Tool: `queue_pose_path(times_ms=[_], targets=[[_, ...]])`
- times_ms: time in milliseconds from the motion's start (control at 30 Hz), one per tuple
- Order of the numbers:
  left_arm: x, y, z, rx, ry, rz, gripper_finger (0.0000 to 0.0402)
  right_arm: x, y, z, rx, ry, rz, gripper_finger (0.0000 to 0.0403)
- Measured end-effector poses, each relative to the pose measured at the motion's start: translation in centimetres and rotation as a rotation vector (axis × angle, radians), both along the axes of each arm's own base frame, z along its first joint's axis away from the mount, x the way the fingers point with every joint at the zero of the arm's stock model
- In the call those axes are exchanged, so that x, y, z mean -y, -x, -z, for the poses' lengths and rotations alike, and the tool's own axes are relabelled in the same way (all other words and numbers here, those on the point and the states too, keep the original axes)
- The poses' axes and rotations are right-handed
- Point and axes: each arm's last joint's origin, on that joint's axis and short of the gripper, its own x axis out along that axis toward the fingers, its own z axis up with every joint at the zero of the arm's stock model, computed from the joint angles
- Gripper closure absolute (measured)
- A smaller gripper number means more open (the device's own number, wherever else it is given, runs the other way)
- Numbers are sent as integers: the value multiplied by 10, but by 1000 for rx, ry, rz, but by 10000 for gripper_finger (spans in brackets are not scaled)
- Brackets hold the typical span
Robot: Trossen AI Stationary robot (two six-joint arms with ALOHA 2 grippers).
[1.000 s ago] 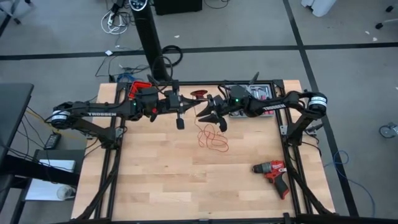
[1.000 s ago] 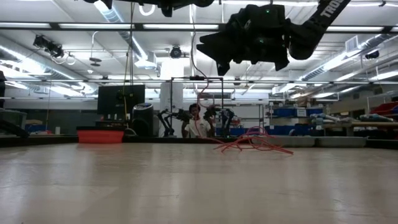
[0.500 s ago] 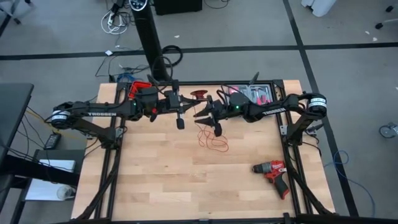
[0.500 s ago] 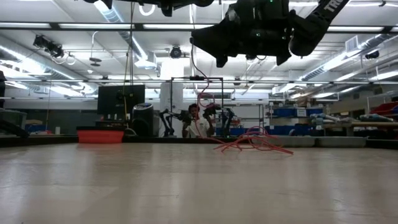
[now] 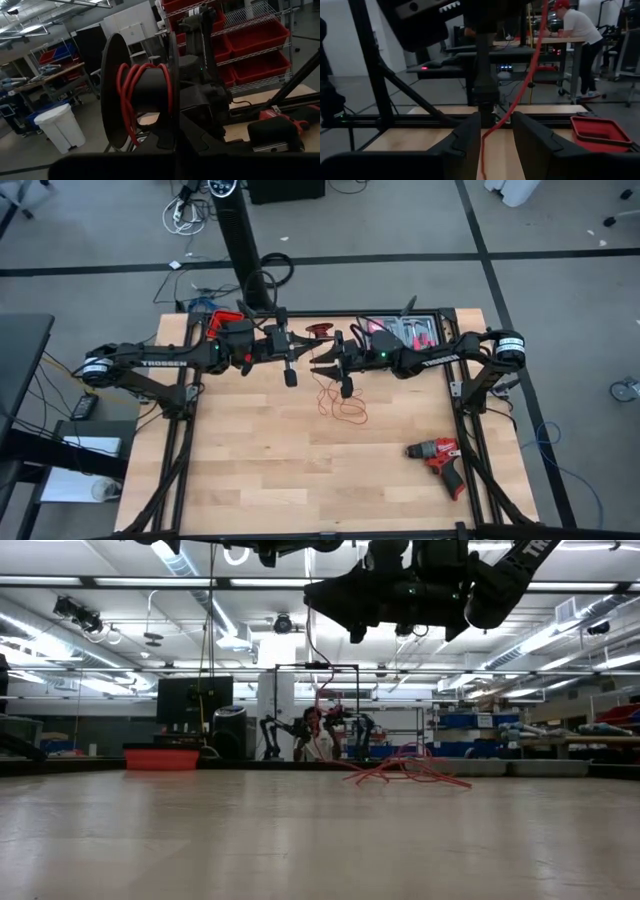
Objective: Coil cords
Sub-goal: Coil the red wire onto the black spool
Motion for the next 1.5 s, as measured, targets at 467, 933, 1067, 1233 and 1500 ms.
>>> queue_pose_path(times_ms=[467, 933, 1067, 1233, 1500], targets=[[-1, -2, 0, 20, 6, -11, 400, 3, 0, -1, 6, -19, 92, 290], [-1, -1, -1, 30, 1, -11, 400, 2, 0, 0, -2, -14, 100, 322], [-1, -2, 0, 16, 6, -11, 400, 2, -1, 4, -42, 23, 101, 390], [-1, -1, 3, 1, 90, -9, 400, 9, 1, 13, -125, 37, 91, 397], [-4, 7, 14, -147, 208, -47, 400, 16, 6, 29, -281, 35, -6, 400]])
